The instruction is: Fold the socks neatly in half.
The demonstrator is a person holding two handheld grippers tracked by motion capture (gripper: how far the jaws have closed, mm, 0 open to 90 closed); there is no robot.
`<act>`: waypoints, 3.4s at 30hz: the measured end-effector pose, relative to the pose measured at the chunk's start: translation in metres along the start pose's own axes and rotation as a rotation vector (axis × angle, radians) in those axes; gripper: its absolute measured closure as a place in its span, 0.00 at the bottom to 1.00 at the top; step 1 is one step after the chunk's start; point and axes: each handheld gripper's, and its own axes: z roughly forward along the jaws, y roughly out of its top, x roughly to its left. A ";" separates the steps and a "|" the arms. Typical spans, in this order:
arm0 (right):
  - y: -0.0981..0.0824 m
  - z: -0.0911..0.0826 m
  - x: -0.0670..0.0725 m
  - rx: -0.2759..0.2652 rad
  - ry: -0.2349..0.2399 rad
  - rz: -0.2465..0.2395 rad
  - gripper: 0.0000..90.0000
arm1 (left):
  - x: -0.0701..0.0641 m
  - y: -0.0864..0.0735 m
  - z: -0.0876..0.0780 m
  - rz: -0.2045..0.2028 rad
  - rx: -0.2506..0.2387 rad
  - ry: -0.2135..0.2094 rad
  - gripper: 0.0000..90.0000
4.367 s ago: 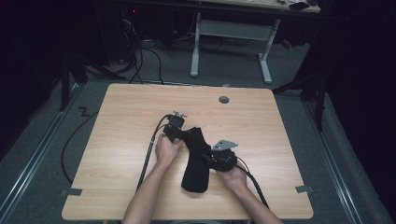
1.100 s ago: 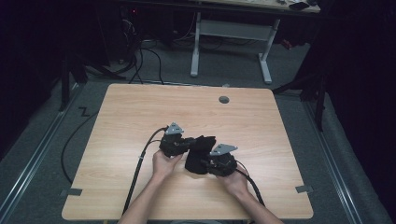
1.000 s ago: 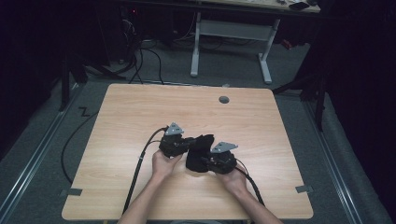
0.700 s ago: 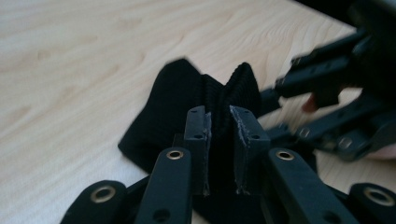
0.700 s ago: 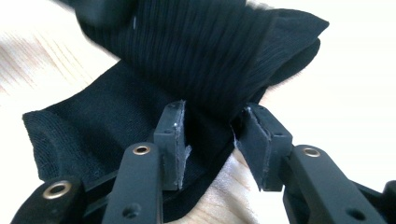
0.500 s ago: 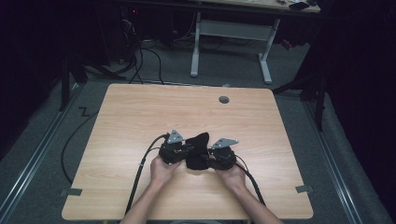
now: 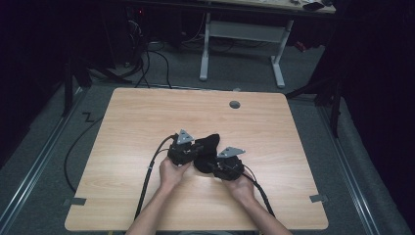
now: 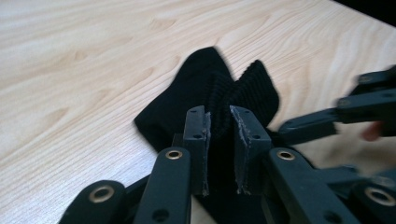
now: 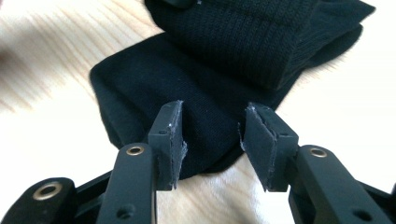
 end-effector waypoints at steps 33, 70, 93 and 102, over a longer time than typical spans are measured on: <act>0.014 -0.045 -0.005 -0.115 0.063 -0.001 0.65 | -0.019 -0.024 -0.021 -0.006 0.050 0.044 0.51; 0.011 -0.035 0.000 -0.084 0.077 -0.032 0.75 | -0.026 -0.025 -0.026 -0.014 0.025 0.044 0.48; 0.015 0.000 -0.001 0.000 0.050 0.067 0.69 | -0.018 -0.019 -0.004 -0.059 0.137 0.054 0.50; 0.009 -0.001 0.001 -0.019 0.036 0.016 0.67 | 0.000 0.004 0.010 -0.073 0.150 0.119 0.49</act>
